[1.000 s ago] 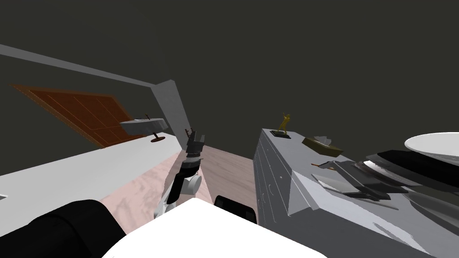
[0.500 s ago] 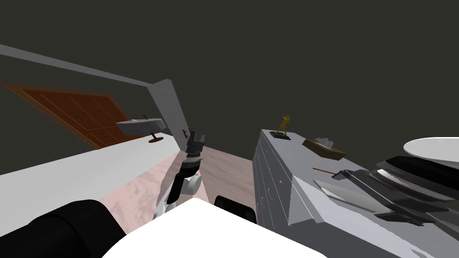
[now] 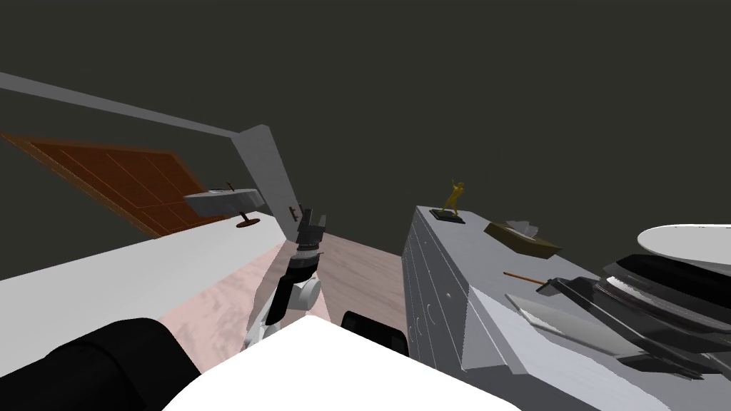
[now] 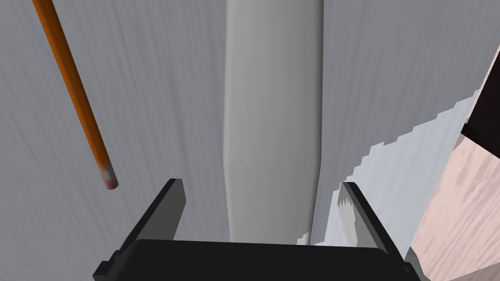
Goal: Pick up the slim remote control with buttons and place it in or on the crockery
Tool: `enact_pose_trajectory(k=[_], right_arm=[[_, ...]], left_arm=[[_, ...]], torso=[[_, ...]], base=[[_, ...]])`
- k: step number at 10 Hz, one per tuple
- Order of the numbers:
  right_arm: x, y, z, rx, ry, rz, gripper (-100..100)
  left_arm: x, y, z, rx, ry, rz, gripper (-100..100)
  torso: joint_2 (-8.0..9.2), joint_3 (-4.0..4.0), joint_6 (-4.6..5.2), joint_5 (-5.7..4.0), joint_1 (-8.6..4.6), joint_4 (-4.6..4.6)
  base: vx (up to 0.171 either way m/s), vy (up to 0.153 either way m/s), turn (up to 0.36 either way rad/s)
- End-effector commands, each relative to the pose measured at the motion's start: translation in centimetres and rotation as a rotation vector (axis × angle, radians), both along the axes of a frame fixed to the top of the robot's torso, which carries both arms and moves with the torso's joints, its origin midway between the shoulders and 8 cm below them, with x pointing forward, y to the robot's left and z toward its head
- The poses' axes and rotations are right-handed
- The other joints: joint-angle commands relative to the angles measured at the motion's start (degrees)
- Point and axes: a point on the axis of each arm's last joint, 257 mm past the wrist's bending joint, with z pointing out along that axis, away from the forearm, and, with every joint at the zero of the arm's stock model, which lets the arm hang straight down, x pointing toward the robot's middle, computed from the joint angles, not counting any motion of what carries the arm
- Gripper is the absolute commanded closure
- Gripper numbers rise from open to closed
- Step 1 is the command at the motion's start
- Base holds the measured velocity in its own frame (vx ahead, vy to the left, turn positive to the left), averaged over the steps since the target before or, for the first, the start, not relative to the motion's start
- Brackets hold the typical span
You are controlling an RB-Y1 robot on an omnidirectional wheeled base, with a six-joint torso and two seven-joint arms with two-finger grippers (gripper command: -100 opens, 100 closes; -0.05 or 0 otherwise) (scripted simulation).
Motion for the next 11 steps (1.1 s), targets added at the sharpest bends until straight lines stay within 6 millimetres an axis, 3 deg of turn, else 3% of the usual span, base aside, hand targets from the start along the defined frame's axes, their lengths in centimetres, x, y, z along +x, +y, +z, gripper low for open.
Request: enact_pose_trajectory(k=[1, 2, 3, 4, 8, 9, 10, 11], right_arm=[[-0.9, -1.0, -1.4, -0.001, 0.000, -0.013, -100], [-1.3, -1.5, -2.2, -0.002, 0.001, -0.019, -100], [-1.0, -1.0, -1.6, -0.001, 0.002, -0.015, -100], [-1.0, -1.1, -1.6, -0.002, 0.001, -0.016, 100], [-1.1, -1.1, -1.7, -0.001, 0.002, -0.016, 100], [-1.1, -1.1, -1.7, -0.001, 0.002, -0.016, 0], [-0.1, -0.2, -0.2, 0.000, 0.000, -0.002, 100], [0.0, 0.0, 0.0, 0.000, 0.000, 0.000, 100]], left_arm=[[0.0, 0.0, 0.0, 0.000, 0.000, 0.000, 0], [0.0, 0.0, 0.0, 0.000, 0.000, 0.000, 0], [0.0, 0.0, 0.0, 0.000, 0.000, 0.000, 0], [0.0, 0.0, 0.0, 0.000, 0.000, 0.000, 0], [0.0, 0.0, 0.0, 0.000, 0.000, 0.000, 0], [0.0, 0.0, 0.0, 0.000, 0.000, 0.000, 0], [0.0, 0.0, 0.0, 0.000, 0.000, 0.000, 0], [0.0, 0.0, 0.0, 0.000, 0.000, 0.000, 0]], torso=[[0.00, 0.00, 0.00, 0.00, 0.00, 0.00], [0.00, 0.00, -0.02, 0.00, 0.07, -0.01], [0.00, 0.00, -0.01, 0.03, 0.13, 0.00], [0.02, 0.02, 0.00, 0.03, 0.10, 0.01], [0.04, 0.03, -0.03, 0.02, 0.02, 0.02], [0.04, 0.03, -0.02, 0.02, 0.02, 0.02], [0.05, 0.04, -0.02, 0.02, 0.03, 0.03], [0.10, 0.08, 0.05, 0.07, -0.02, 0.07]], base=[[0.010, 0.025, 0.104], [0.014, 0.041, 0.101], [0.006, 0.017, 0.011], [-0.001, 0.003, -0.017], [0.000, 0.000, 0.000], [0.000, 0.000, 0.000], [-0.008, -0.026, -0.127], [-0.012, -0.038, -0.089]])
